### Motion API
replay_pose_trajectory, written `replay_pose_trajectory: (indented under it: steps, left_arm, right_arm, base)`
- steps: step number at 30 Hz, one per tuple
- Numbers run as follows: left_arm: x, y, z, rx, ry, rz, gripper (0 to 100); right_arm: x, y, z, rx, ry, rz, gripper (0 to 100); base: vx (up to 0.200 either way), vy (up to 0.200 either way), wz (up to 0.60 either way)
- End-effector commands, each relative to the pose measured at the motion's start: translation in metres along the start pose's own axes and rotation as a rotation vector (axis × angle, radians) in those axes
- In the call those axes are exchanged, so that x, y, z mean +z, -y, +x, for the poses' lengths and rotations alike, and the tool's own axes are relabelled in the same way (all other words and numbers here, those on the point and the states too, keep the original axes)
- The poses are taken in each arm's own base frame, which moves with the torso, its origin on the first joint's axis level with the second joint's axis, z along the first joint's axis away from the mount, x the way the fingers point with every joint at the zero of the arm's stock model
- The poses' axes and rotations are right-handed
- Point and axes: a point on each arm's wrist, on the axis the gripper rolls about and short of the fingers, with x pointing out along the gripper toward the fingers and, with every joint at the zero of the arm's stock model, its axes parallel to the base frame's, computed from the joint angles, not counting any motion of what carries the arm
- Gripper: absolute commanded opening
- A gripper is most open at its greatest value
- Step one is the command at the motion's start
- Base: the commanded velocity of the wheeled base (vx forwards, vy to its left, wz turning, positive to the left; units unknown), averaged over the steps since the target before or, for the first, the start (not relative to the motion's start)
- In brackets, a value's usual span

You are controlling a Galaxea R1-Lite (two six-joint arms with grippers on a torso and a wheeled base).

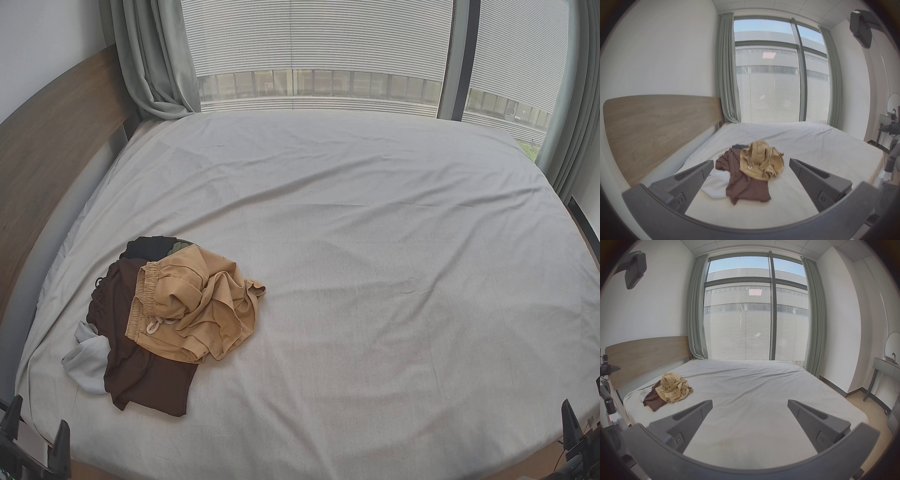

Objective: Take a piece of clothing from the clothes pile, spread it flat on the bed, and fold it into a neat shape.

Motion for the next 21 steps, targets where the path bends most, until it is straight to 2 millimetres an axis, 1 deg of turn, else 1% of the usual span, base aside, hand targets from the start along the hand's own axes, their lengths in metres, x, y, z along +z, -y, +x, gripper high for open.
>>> replay_pose_trajectory:
  steps: [1,2,5,8,10,13,18,19,21]
  left_arm:
    - [0.035,-0.001,-0.005,0.004,0.196,-0.01,100]
    - [0.04,-0.001,0.0,-0.01,0.159,-0.012,100]
    - [0.037,-0.002,0.008,-0.072,0.08,-0.035,100]
    - [0.038,-0.002,0.015,-0.138,-0.001,-0.115,100]
    - [0.046,-0.001,0.023,-0.153,-0.045,-0.157,100]
    - [0.06,0.002,0.039,-0.187,-0.121,-0.193,100]
    - [0.08,0.007,0.067,-0.214,-0.214,-0.19,100]
    - [0.081,0.007,0.068,-0.214,-0.219,-0.189,100]
    - [0.09,0.01,0.085,-0.215,-0.262,-0.186,100]
  right_arm:
    - [-0.005,0.0,0.0,0.0,-0.005,-0.001,100]
    - [-0.005,0.0,0.0,0.0,-0.004,-0.001,100]
    - [-0.005,0.0,0.0,0.001,-0.005,0.001,100]
    - [-0.005,0.0,0.0,0.001,-0.005,0.001,100]
    - [-0.005,0.0,0.0,0.003,-0.004,-0.001,100]
    - [-0.005,0.0,0.0,0.003,-0.004,-0.001,100]
    - [-0.006,0.0,0.0,0.008,-0.008,-0.001,100]
    - [-0.006,0.0,0.0,0.008,-0.008,-0.001,100]
    - [-0.006,0.0,0.0,0.009,-0.005,0.004,100]
  base:
    - [0.0,0.0,0.0]
    - [0.0,0.0,0.0]
    - [0.0,0.0,0.0]
    - [0.0,0.0,0.0]
    - [0.0,0.0,0.0]
    - [0.0,0.0,0.0]
    - [0.0,0.0,0.0]
    - [0.0,0.0,0.0]
    - [0.0,0.0,0.0]
